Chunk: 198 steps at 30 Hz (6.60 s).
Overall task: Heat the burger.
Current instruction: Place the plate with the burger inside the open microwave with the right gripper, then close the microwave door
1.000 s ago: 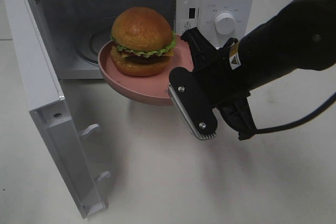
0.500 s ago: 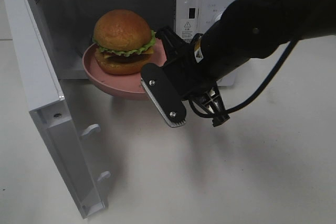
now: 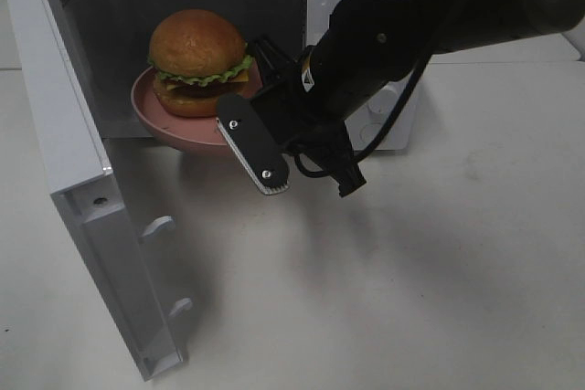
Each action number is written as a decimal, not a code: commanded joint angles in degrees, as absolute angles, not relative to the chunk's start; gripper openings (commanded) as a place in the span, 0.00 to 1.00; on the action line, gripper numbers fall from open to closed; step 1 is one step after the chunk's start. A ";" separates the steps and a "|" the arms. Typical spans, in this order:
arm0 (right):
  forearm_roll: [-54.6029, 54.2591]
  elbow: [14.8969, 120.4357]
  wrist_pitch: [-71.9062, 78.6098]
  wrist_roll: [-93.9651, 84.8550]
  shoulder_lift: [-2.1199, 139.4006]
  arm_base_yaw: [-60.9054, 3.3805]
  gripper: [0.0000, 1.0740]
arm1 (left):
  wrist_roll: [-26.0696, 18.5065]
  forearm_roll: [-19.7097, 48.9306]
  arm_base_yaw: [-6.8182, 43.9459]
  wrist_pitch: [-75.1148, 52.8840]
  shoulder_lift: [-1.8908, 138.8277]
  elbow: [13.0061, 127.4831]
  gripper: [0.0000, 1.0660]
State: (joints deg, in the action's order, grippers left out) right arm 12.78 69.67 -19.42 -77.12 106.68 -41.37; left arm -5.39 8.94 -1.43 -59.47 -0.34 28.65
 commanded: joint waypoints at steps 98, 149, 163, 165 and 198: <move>20.28 80.33 -16.27 -53.29 115.74 -40.05 0.72 | -5.10 9.05 -1.09 -58.90 -1.66 28.42 0.94; 14.67 56.49 -59.42 4.93 73.05 -40.05 0.71 | -5.10 9.05 -1.09 -58.90 -1.66 28.42 0.94; 11.57 52.08 -68.01 4.93 58.50 -40.05 0.71 | -5.10 9.05 -1.09 -58.90 -1.66 28.42 0.94; 11.29 51.45 -68.07 4.93 55.86 -40.05 0.71 | -5.10 9.05 -1.09 -58.90 -1.66 28.42 0.94; 5.16 30.48 -60.45 5.16 12.15 -9.97 0.70 | -5.10 9.05 -1.09 -58.90 -1.66 28.42 0.94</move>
State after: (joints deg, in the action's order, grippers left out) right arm 5.96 31.34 -62.57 4.76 15.24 -12.15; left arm -5.39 8.94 -1.43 -59.42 -0.34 28.65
